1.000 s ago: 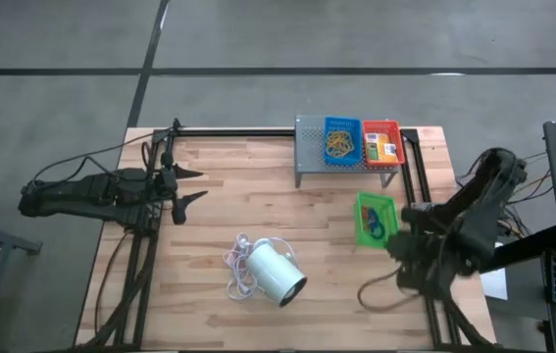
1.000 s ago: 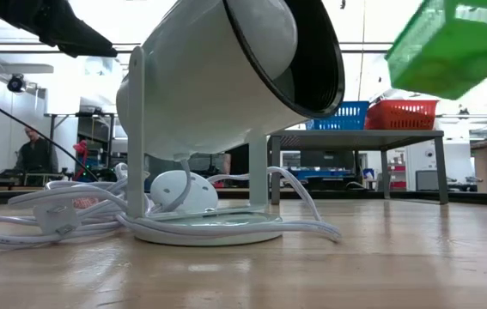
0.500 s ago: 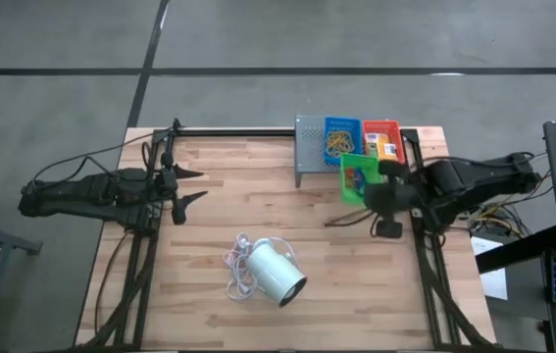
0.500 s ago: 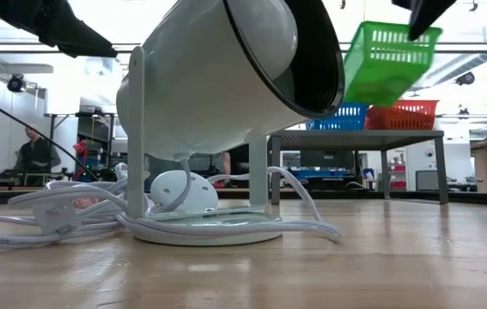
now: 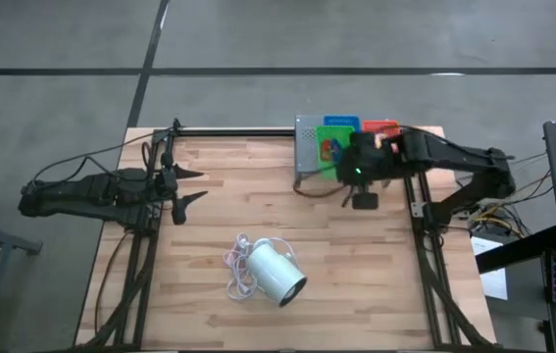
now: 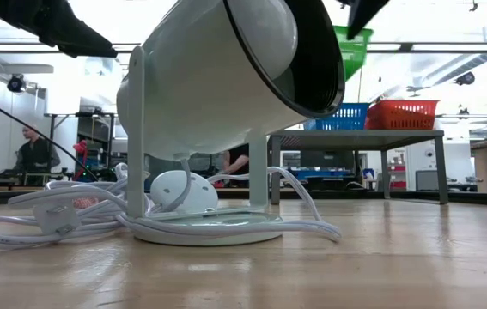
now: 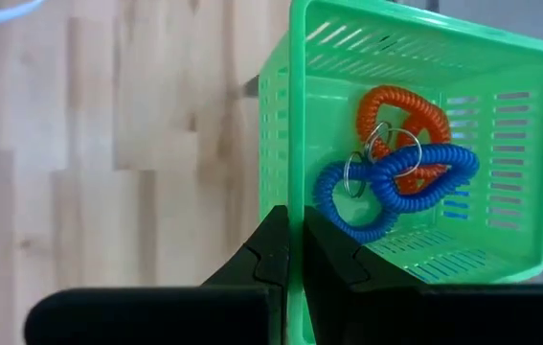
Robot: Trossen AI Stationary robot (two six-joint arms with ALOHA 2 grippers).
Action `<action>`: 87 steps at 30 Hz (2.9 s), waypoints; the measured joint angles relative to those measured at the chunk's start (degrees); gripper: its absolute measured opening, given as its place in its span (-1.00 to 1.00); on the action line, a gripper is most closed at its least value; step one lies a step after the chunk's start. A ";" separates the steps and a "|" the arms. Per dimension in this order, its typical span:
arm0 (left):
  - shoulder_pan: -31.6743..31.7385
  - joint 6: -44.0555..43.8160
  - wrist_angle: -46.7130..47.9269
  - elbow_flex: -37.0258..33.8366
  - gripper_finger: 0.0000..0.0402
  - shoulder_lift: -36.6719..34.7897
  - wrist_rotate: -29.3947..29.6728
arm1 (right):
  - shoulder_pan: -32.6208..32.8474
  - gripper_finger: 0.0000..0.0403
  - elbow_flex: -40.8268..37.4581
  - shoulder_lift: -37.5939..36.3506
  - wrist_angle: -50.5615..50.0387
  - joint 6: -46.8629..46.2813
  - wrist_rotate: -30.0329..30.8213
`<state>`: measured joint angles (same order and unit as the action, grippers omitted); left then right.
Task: Pick & Place Office Desk Supplies
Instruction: Put the green bin with the sorted spring keychains on the shelf
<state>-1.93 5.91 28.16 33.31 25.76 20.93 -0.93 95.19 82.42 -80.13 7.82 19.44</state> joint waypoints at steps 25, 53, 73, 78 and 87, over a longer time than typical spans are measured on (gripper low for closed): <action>0.00 0.00 0.01 -0.01 0.22 0.00 0.00 | -14.88 -0.94 32.24 31.27 -4.70 11.67 -3.07; 0.00 0.00 0.02 -0.01 0.22 -0.02 0.00 | -13.96 -0.94 16.95 25.90 1.63 4.53 -5.51; 0.01 0.00 0.02 -0.01 0.22 0.00 0.00 | -15.75 -0.94 3.59 19.79 15.17 12.32 -5.81; 0.01 0.00 0.02 -0.01 0.22 -0.02 0.00 | -16.15 -0.94 2.78 19.74 14.32 11.63 -6.10; 0.01 0.00 0.02 -0.01 0.22 -0.01 0.00 | -16.08 -0.94 1.02 16.67 12.18 9.43 -6.50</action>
<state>-1.92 5.91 28.18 33.30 25.75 20.93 -17.02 96.21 99.09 -67.96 17.25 12.94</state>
